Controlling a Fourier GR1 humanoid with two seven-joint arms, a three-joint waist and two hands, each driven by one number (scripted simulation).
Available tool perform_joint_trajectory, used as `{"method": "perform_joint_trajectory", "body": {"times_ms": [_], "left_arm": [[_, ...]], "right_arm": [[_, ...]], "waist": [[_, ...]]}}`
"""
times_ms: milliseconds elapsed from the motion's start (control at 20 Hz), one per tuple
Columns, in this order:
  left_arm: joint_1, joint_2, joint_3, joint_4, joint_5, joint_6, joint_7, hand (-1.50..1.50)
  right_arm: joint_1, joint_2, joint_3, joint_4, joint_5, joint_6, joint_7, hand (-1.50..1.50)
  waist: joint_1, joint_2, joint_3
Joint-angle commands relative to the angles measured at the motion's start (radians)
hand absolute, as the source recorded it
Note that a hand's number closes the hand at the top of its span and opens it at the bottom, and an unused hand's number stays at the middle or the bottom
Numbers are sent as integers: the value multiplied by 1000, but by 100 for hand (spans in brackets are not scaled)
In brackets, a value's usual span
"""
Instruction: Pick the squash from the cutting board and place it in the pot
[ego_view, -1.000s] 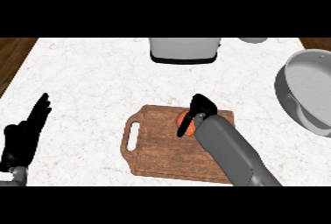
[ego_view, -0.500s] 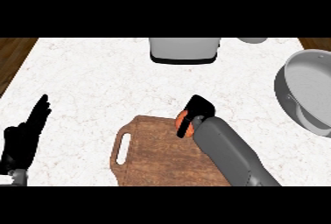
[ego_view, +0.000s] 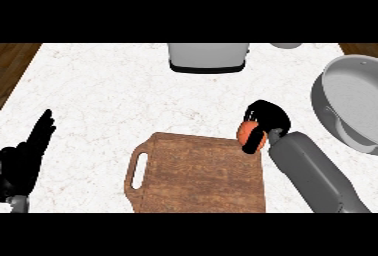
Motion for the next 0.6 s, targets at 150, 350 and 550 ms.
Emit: {"method": "perform_joint_trajectory", "body": {"times_ms": [150, 350, 550], "left_arm": [[-6, -14, 14, -13, -14, -9, 23, 0], [24, -21, 2, -17, -27, -6, 21, 0], [29, -38, 6, -15, -36, 14, -3, 0]], "right_arm": [[27, -100, 5, -109, 148, -57, -22, 150], [-12, -190, -5, -232, 242, -110, 31, 150], [-63, -234, -21, -354, 381, -187, 178, 150]], "waist": [[0, -1, 0], [-9, -6, -1], [-17, -11, -2]]}}
